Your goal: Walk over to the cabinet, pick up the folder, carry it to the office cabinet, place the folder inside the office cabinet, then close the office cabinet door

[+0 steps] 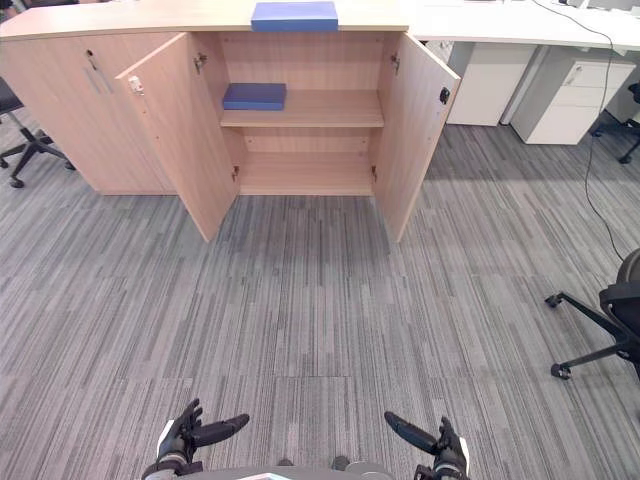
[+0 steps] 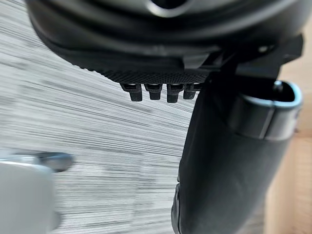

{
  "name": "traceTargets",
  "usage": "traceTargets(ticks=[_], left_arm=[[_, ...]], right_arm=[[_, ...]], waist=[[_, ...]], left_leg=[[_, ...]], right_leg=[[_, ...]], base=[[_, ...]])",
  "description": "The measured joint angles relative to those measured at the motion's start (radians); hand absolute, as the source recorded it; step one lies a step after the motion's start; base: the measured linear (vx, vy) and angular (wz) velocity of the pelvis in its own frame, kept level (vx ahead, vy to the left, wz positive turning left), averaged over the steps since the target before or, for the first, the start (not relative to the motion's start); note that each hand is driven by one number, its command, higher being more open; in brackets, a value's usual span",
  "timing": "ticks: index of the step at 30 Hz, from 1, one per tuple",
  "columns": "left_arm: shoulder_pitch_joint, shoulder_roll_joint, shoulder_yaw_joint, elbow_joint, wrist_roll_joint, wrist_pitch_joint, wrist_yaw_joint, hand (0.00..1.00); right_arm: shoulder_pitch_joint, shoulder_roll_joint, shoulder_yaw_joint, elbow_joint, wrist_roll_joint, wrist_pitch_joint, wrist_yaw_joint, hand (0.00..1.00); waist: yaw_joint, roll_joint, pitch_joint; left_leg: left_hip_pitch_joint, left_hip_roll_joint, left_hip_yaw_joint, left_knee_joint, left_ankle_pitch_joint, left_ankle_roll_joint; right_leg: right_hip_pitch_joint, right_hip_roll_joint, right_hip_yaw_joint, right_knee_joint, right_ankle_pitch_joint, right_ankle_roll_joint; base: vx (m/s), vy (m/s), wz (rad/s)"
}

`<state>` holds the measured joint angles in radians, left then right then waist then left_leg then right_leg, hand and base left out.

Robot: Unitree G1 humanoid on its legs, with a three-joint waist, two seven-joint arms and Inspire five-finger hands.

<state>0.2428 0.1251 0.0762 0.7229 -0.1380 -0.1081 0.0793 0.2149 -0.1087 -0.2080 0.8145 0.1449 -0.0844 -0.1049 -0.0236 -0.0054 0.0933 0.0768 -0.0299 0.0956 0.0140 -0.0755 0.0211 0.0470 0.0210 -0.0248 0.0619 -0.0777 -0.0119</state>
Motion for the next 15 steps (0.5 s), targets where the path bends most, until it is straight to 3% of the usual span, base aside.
traceTargets(ticks=[12,15], left_arm=[[0.027,0.01,0.014,-0.098,0.019,-0.02,-0.015,1.0],[0.029,0.004,0.015,-0.123,0.019,-0.02,-0.012,1.0]], right_arm=[[-0.012,-0.013,0.001,-0.047,-0.111,-0.006,0.029,1.0],[-0.025,-0.034,0.004,-0.048,-0.111,-0.006,0.029,1.0]], waist=[[-0.017,0.01,0.032],[-0.017,0.019,0.053]], left_leg=[[0.027,-0.005,0.03,-0.01,-0.015,-0.022],[-0.008,0.001,0.049,0.061,-0.061,-0.023]], right_leg=[[0.03,-0.006,0.018,-0.034,0.006,0.01],[0.024,-0.006,0.03,-0.033,0.006,0.011]], base=[[0.05,0.013,-0.05],[-0.01,-0.012,-0.13]])
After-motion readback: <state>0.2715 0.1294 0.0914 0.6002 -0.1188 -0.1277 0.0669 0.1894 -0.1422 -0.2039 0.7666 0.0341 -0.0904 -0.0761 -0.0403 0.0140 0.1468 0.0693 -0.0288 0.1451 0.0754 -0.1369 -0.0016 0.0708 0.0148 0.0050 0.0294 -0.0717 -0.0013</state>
